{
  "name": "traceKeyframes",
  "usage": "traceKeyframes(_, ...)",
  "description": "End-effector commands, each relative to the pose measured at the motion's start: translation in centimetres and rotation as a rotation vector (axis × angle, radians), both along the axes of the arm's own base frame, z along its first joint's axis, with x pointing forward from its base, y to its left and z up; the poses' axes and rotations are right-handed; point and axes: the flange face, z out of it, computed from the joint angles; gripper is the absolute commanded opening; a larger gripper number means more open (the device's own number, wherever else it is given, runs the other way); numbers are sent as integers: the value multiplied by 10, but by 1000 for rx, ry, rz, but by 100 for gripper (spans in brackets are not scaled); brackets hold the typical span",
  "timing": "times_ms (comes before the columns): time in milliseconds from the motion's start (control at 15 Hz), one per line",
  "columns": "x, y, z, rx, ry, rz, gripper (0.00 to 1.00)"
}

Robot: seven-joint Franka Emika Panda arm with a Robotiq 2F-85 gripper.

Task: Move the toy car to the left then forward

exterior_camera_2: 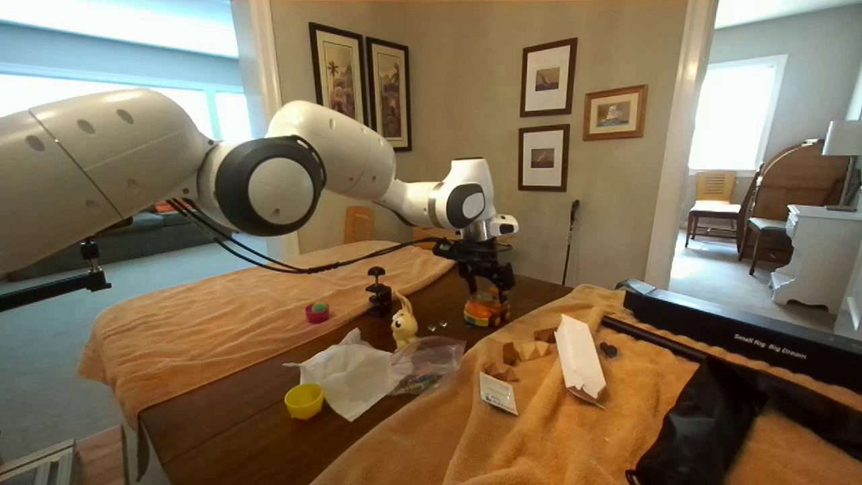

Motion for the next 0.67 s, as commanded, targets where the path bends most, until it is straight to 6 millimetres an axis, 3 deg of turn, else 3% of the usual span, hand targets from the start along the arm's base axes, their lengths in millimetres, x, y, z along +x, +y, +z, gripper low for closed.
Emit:
traceKeyframes(0, 5, -2, -8, 32, -21, 21, 100)
traceKeyframes(467, 6, 2, -22, 38, -51, 68, 100)
traceKeyframes(533, 6, 2, -23, 38, -50, 71, 78)
traceKeyframes(600, 6, 1, -25, 36, -50, 74, 74)
